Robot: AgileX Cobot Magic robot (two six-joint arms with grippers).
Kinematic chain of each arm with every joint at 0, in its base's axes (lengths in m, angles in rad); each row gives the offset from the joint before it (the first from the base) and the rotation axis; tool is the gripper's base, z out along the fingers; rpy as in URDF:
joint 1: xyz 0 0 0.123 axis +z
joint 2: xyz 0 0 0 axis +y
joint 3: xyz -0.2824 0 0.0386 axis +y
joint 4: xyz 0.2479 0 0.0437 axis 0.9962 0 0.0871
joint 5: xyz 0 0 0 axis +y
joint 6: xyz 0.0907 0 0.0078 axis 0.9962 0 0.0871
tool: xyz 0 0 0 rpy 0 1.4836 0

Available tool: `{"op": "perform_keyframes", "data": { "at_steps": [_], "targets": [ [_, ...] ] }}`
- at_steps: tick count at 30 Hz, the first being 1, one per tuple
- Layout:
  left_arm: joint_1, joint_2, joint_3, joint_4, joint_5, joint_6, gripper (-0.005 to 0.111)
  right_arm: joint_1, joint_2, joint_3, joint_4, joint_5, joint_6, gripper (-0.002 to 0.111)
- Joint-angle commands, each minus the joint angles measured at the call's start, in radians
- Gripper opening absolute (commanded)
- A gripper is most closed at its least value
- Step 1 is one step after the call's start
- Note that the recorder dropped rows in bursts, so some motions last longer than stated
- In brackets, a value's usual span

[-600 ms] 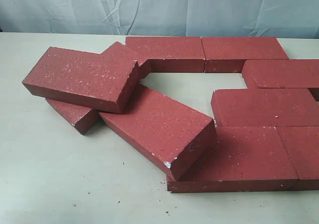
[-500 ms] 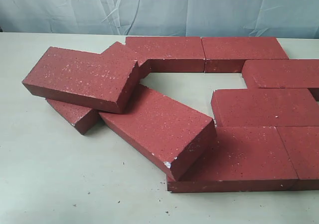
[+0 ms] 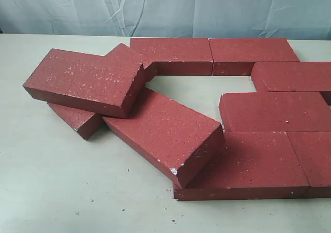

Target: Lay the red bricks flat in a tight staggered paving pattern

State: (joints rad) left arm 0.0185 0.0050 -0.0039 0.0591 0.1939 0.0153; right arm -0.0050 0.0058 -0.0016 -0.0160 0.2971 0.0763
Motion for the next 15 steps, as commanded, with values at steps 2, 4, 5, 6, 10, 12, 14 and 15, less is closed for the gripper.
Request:
{"op": "perform_keyframes", "data": {
  "at_steps": [2,4,5,6,10,12,14,15],
  "targets": [
    [0.000,-0.005,0.004,-0.050,-0.083,-0.008,0.000,-0.005,-0.006,0.002,0.000,-0.151,-0.005,-0.001],
    [0.000,-0.005,0.004,-0.099,-0.104,-0.008,0.000,-0.005,-0.006,0.002,0.000,-0.211,-0.005,-0.001],
    [0.000,-0.005,0.004,-0.104,-0.113,-0.008,0.000,-0.005,-0.006,0.002,0.000,-0.240,-0.005,-0.001],
    [0.000,-0.005,0.004,-0.112,-0.124,-0.008,0.000,-0.005,-0.006,0.002,0.000,-0.265,-0.005,-0.001],
    [0.000,-0.005,0.004,-0.171,-0.176,-0.015,0.000,-0.005,-0.006,0.002,0.002,-0.362,-0.005,-0.001],
    [0.000,-0.005,0.004,-0.207,-0.205,-0.015,0.000,-0.005,-0.006,0.002,0.004,-0.414,-0.005,-0.001],
    [0.000,-0.005,0.004,-0.221,-0.230,-0.015,0.000,-0.005,-0.006,0.002,0.004,-0.476,0.016,-0.001],
    [0.000,-0.005,0.004,-0.221,-0.244,-0.015,0.000,-0.005,-0.006,0.002,0.004,-0.499,0.054,-0.001]
  ]
}}
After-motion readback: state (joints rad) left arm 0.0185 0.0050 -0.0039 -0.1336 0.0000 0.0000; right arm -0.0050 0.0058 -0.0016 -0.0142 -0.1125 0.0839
